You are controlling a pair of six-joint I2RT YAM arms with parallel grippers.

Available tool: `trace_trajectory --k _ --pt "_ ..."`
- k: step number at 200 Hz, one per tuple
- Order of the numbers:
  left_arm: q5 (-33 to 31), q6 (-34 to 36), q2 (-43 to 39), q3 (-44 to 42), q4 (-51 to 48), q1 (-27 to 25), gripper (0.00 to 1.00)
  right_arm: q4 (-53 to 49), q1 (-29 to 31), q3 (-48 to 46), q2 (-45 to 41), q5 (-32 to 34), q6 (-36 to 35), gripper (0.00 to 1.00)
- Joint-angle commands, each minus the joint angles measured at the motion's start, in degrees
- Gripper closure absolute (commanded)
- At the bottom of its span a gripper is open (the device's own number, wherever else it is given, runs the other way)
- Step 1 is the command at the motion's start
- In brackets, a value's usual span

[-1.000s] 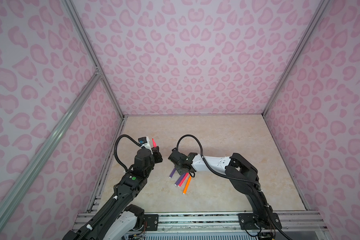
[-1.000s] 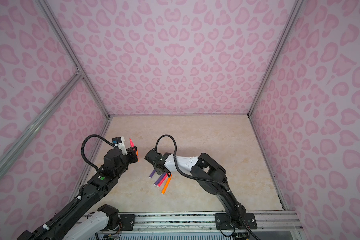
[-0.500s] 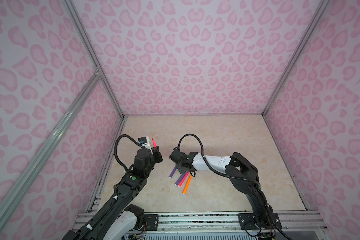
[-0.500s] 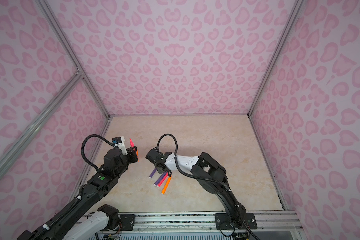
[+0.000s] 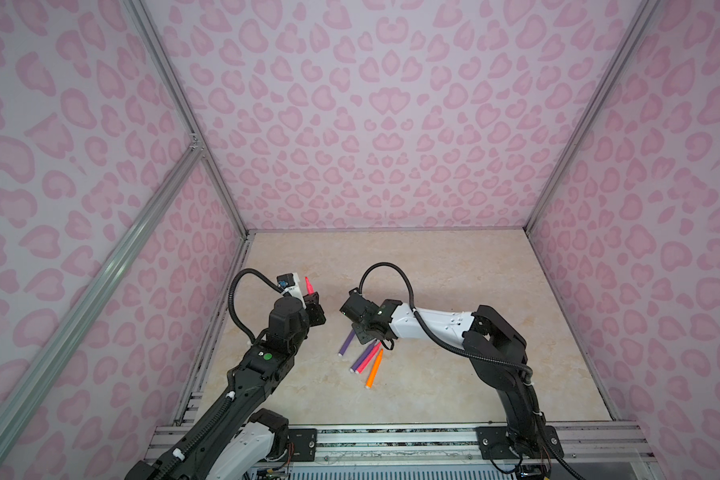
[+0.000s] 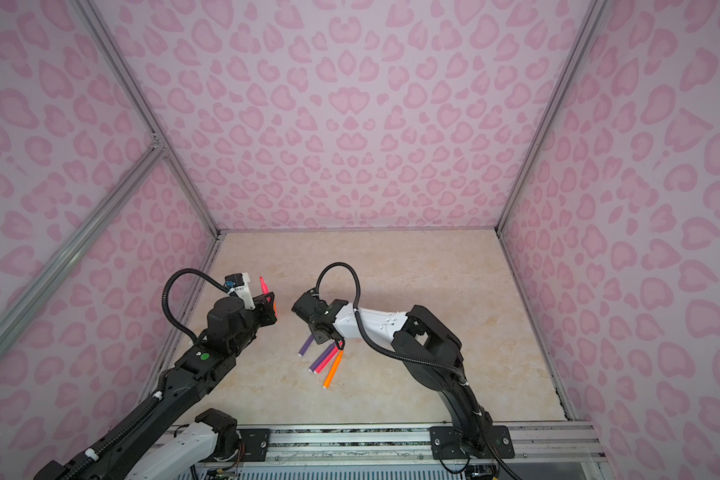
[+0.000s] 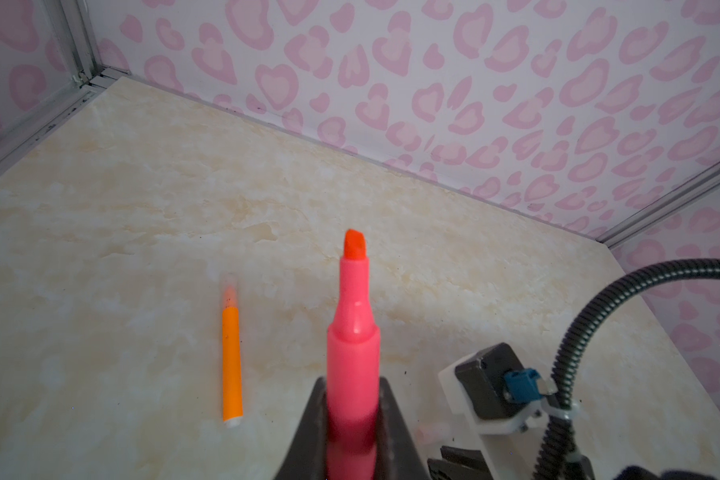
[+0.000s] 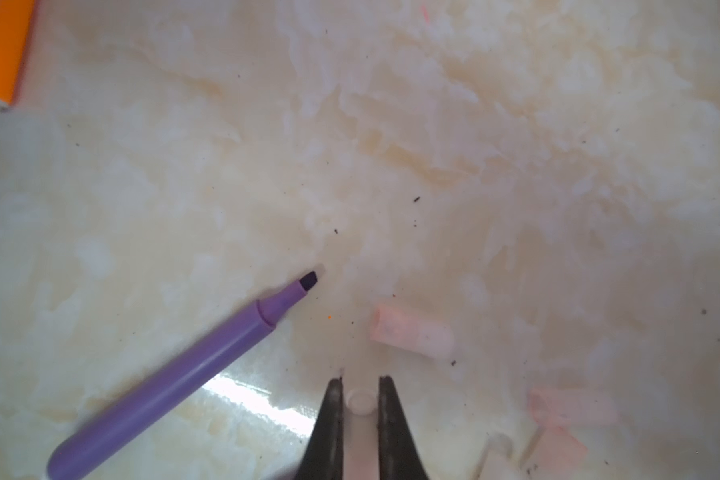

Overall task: Insert the pens into the pen caps
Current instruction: 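Grasp a pale pink cap from the table with the right gripper, then lift the pale pink cap with the right gripper toward the left gripper's highlighter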

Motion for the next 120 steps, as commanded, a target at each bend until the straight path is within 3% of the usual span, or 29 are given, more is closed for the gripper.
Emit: trace_trajectory --k 1,26,70,120 --pt "2.13 0.81 -0.53 0.21 2.69 0.04 0.97 0.68 -0.05 -0.46 -3.18 1.02 1.48 0.97" --pt "5.53 1.39 -0.41 -0.03 4.54 -0.04 0.97 2.81 -0.57 -2.78 -8.50 1.25 2.73 0.98" --pt "16.99 3.68 0.46 -1.35 12.63 -1.98 0.97 9.89 -4.81 -14.08 -21.08 -1.85 7.63 1.00" --pt "27.13 12.09 2.87 0.97 17.46 -14.33 0.97 24.18 -9.61 -27.81 -41.62 -3.52 15.01 1.00"
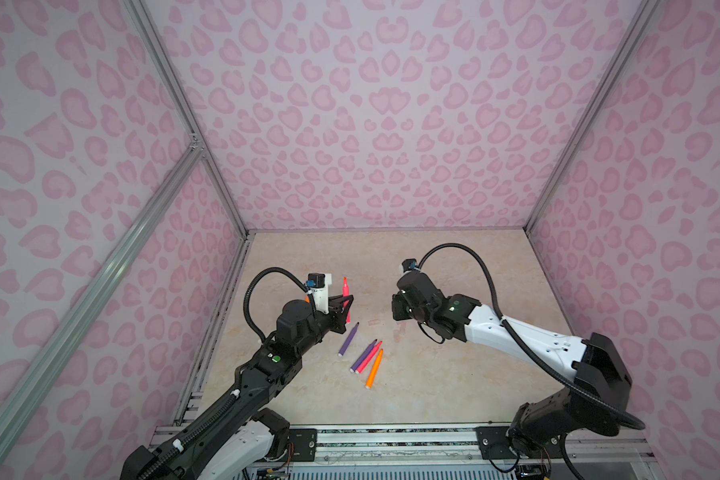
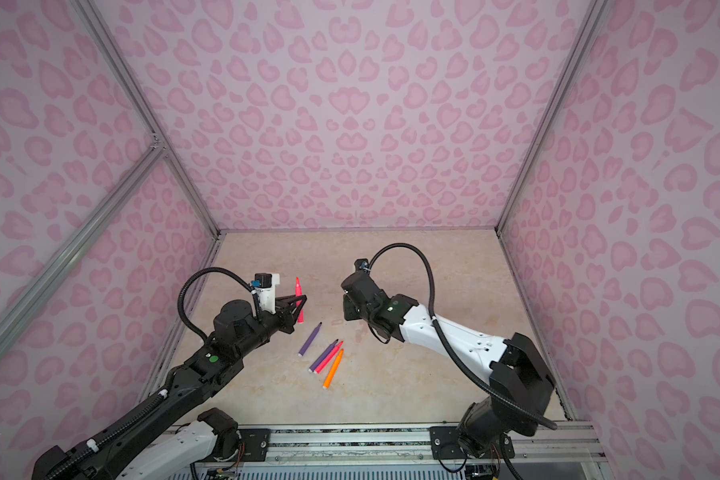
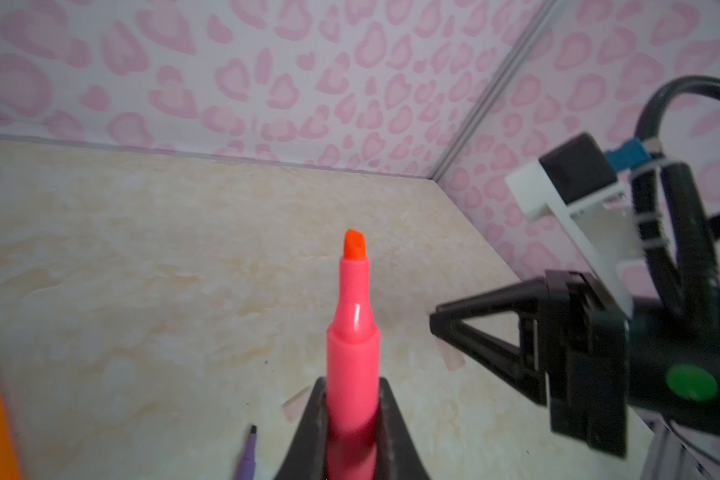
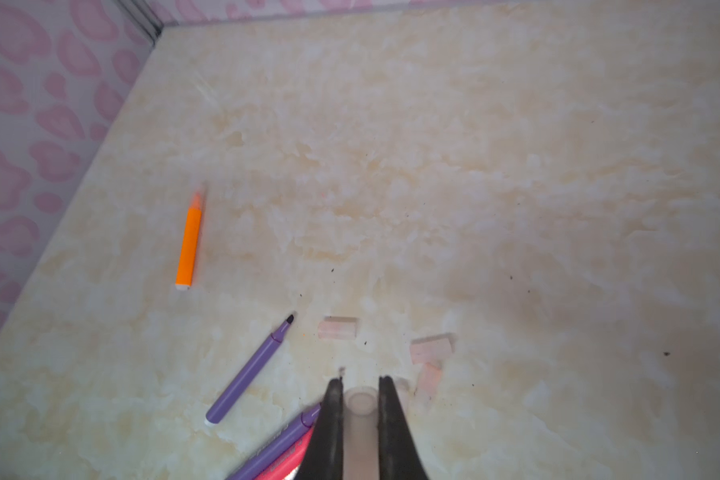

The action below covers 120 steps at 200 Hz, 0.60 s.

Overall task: Insert the pens into the pen caps
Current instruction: 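Lift the pale pink cap with the right gripper toward the left gripper's highlighter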

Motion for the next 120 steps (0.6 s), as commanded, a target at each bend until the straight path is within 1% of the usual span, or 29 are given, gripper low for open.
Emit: trace_trajectory --k 1,11,24,35,45,86,100,120 --pt "7.77 6.00 1.11 1.49 6.34 -4.58 0.97 10.70 -0.62 -4.48 -7.27 -0.33 5.35 1.00" --pt "9.70 7.45 2.07 2.11 6.68 -6.91 0.97 14.33 -0.62 -6.64 -11.01 0.64 6.38 1.00" --pt "12.29 8.87 3.63 3.02 6.79 -9.02 0.97 19.49 -0.60 -8.97 -15.03 -0.07 6.46 1.00" --pt "13.67 9.35 4.77 3.58 6.92 -10.11 0.97 23.25 -0.33 -10.45 -17.40 -0.42 6.48 0.98" --pt "14.47 9.11 5.47 3.66 7.50 -10.53 0.97 25.51 -0.12 -10.76 -18.54 -0.55 6.64 1.00" --pt "15.79 8.06 6.04 4.14 8.02 -11.06 0.97 31.91 1.39 -10.03 -18.21 -2.96 6.15 1.00" --pt "14.98 7.93 5.51 3.94 8.02 -11.08 0.97 33.98 2.48 -10.12 -17.94 -3.46 5.76 1.00" --pt "13.06 7.46 4.64 3.46 7.95 -11.14 0.97 36.07 4.66 -10.54 -18.18 -2.32 4.54 1.00"
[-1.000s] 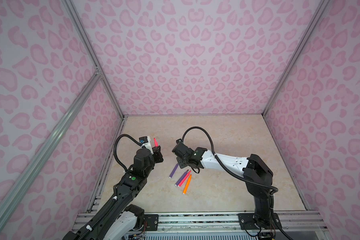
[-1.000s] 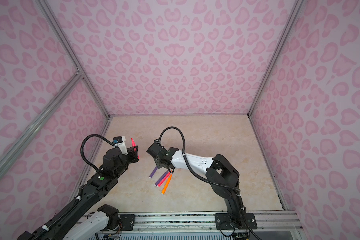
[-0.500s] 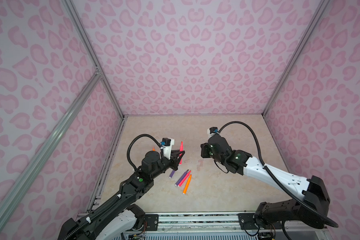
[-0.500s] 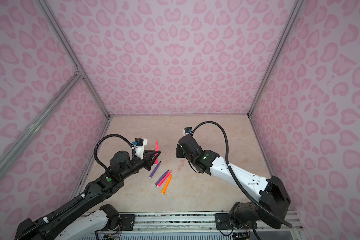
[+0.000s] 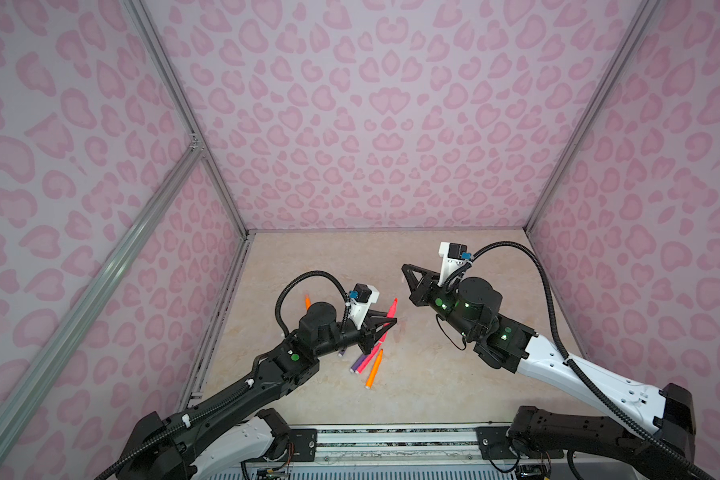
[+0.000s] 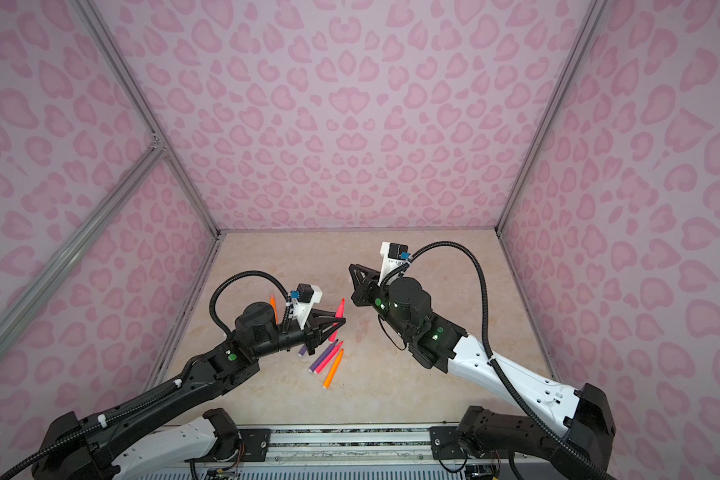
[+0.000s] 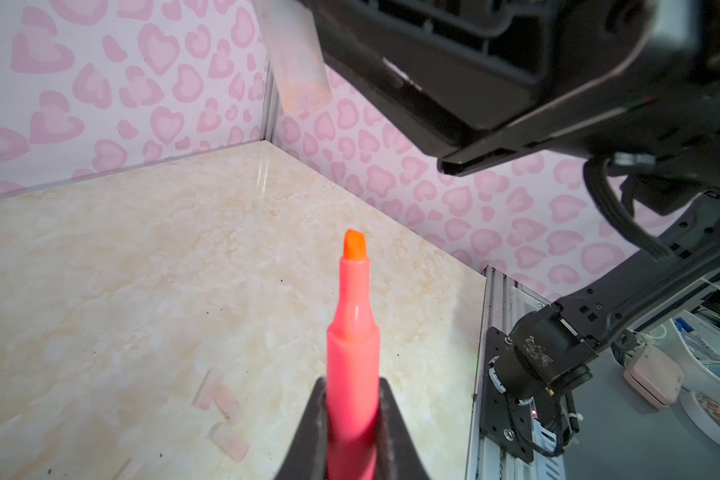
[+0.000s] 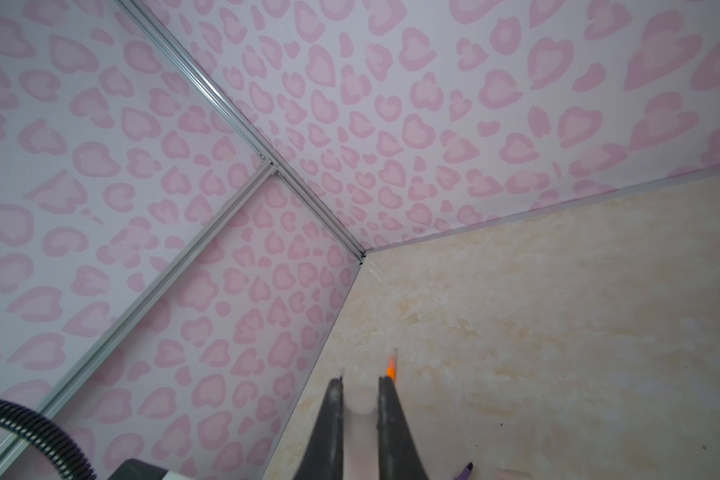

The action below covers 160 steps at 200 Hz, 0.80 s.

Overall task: Insert the pens into the pen caps
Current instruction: 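Lift the pale pink cap with the right gripper toward the left gripper's highlighter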

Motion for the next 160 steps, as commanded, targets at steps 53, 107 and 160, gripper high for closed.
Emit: trace_trajectory --k 53,107,160 --pt "-2.07 -0.29 -2.58 -0.49 3.20 0.07 0.97 8.37 4.06 -1.39 2.01 0.17 -1.85 1.00" --pt "-4.68 -0.47 -3.38 -0.79 2.90 0.08 0.97 9.50 4.08 -3.09 2.65 0.93 -1.13 1.00" --pt "-5.18 -0.10 -2.51 -0.35 2.24 0.06 0.97 9.59 4.32 -3.52 2.05 0.92 -1.35 1.00"
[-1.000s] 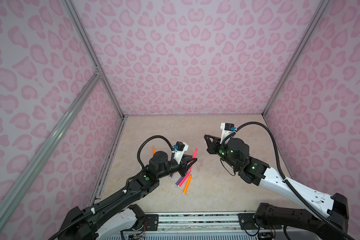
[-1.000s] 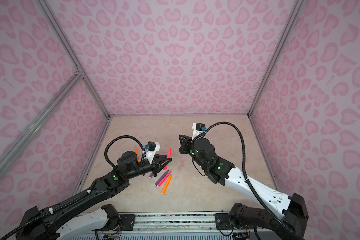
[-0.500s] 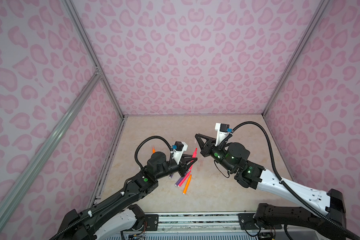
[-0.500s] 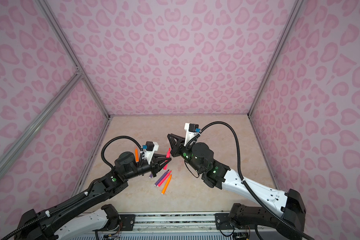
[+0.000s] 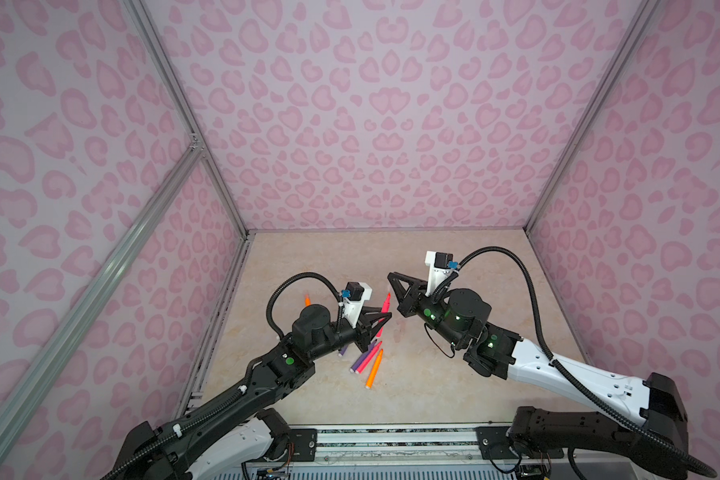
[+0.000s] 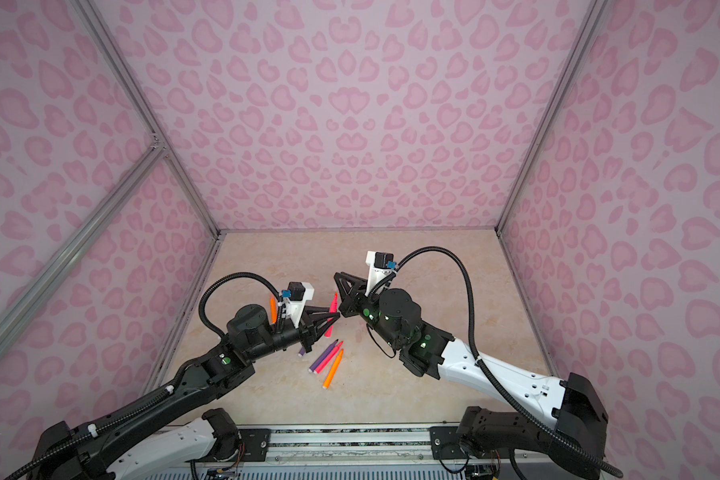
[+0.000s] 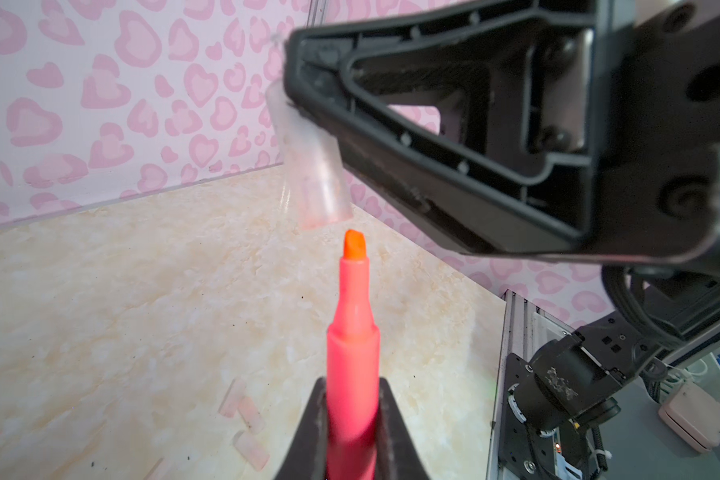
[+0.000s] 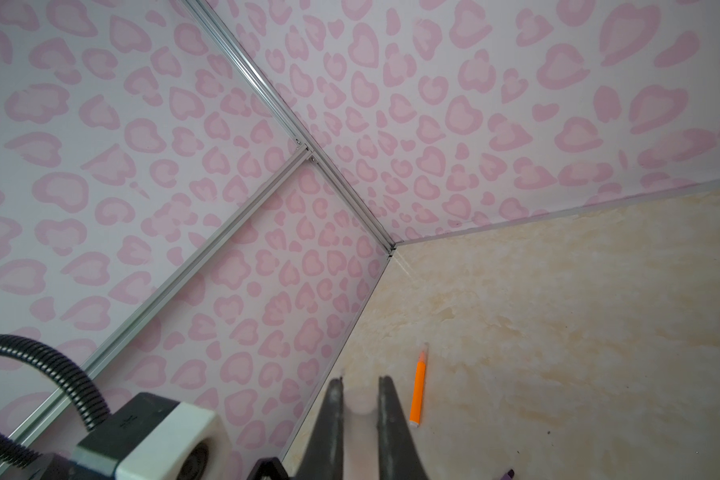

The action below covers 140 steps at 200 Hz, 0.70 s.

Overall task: Insert the pens into the pen caps
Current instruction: 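Lift the pale pink cap with the right gripper toward the left gripper's highlighter, then lower the pale pink cap onto the pink highlighter tip with the right gripper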

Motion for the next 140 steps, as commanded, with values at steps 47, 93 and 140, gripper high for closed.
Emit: trace_trajectory --k 47,93,140 --pt "-1.43 0.47 0.21 0.06 1.90 0.03 0.97 1.77 0.39 -1.68 -1.12 0.93 0.17 1.00" --pt "-1.93 0.46 0.22 0.21 1.60 0.03 0.97 2.16 0.87 -2.87 -1.52 0.60 0.87 1.00" --pt "-1.93 0.42 0.43 0.29 1.61 0.01 0.97 2.28 1.40 -2.78 -0.34 0.34 1.06 1.00"
